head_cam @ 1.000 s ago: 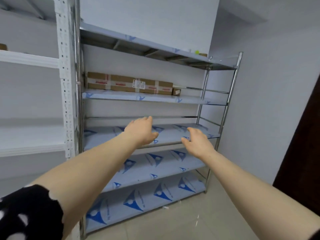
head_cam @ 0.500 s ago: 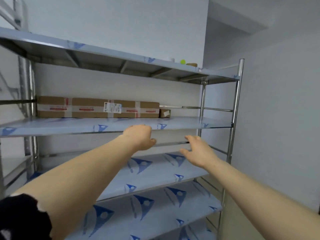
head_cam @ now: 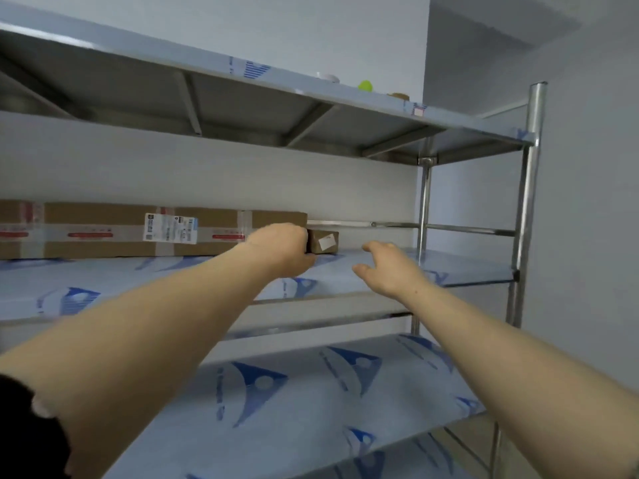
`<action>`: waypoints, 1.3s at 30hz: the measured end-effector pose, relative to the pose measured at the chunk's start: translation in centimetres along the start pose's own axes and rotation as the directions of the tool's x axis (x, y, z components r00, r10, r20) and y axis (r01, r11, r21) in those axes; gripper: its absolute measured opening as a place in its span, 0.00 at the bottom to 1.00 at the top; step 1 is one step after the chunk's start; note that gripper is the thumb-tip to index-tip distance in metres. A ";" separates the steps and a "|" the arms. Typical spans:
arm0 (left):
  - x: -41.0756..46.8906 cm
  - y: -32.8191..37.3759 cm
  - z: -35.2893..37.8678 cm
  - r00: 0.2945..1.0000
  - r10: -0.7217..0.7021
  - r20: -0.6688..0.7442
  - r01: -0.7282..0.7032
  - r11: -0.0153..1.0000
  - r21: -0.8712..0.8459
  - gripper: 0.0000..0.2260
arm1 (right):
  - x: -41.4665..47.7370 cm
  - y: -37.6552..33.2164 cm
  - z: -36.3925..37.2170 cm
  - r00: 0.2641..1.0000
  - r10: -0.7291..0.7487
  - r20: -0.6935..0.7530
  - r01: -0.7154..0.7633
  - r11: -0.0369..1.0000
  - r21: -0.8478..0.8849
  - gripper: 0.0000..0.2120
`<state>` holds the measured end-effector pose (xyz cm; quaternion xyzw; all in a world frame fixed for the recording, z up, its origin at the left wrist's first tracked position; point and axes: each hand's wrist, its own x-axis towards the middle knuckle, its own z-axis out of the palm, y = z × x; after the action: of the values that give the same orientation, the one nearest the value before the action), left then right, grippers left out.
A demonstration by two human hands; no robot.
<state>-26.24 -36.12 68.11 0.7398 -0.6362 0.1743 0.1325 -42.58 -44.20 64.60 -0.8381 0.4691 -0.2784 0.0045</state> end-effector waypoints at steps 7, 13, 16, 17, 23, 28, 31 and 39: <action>13.2 -3.1 3.9 0.999 -0.028 -0.026 0.028 0.999 0.024 0.14 | 14.5 1.9 4.9 0.999 -0.045 0.015 0.046 0.999 -0.014 0.22; 21.9 -3.7 8.0 1.000 -0.025 0.007 0.025 0.999 0.042 0.17 | 24.8 5.2 8.9 0.994 -0.074 0.086 0.076 0.997 -0.021 0.19; 24.9 -4.3 9.4 1.000 -0.028 0.013 0.027 0.996 0.086 0.16 | 30.0 6.2 10.8 0.987 -0.117 0.107 0.121 0.992 -0.035 0.18; 25.8 -4.5 9.8 0.999 -0.044 0.020 0.042 0.993 0.106 0.15 | 31.6 6.5 11.5 0.985 -0.120 0.122 0.125 0.992 -0.030 0.17; 31.2 -5.3 12.0 0.987 -0.157 0.041 0.144 0.963 0.228 0.12 | 40.3 7.6 16.5 0.972 -0.059 0.227 0.065 0.998 -0.021 0.39; 33.8 -5.0 13.9 0.966 -0.255 0.051 0.235 0.940 0.249 0.13 | 44.7 8.2 18.7 0.950 0.003 0.311 -0.014 0.999 0.032 0.62; 34.1 -4.5 14.8 0.954 -0.290 0.073 0.266 0.934 0.238 0.14 | 45.6 8.6 19.7 0.938 -0.033 0.344 0.009 0.997 0.070 0.58; 32.6 -4.1 14.4 0.918 -0.397 0.015 0.390 0.908 0.156 0.14 | 44.3 9.2 17.7 0.958 -0.131 0.255 0.115 0.990 0.077 0.34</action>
<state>-16.69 -70.72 69.07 0.8644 -0.4622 0.1741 0.0942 -23.57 -88.78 67.68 -0.8943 0.4026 -0.1805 0.0742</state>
